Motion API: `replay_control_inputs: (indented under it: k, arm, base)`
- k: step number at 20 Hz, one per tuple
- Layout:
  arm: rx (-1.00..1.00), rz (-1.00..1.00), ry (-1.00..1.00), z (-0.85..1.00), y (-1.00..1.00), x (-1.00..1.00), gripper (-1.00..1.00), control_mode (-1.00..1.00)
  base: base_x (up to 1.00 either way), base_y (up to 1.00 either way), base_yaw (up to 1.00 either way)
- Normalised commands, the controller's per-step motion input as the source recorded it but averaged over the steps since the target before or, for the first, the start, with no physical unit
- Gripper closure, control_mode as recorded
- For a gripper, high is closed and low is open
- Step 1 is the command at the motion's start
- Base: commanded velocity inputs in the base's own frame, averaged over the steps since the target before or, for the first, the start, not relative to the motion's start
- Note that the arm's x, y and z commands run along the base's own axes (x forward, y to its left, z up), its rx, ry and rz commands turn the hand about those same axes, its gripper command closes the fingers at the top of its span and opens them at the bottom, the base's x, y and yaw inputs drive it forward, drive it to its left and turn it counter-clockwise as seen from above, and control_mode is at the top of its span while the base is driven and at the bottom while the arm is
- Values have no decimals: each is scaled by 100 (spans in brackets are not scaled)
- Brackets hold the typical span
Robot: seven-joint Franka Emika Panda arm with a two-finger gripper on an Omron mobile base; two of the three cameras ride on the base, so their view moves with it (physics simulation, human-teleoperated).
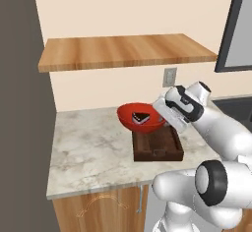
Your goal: Place the bowl with cake and the cupcake onto the tray.
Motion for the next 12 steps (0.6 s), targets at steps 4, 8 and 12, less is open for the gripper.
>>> replay_control_inputs:
  k: [4, 8, 12]
  arm:
    - [5, 14, 10, 6, -60, 15, 100, -100]
    - [2, 18, 11, 5, -51, 20, 100, -100]
    - [4, 17, 2, 0, -43, 23, 100, -100]
  base:
    - [0, 0, 0]
    - [0, 0, 0]
    - [0, 0, 0]
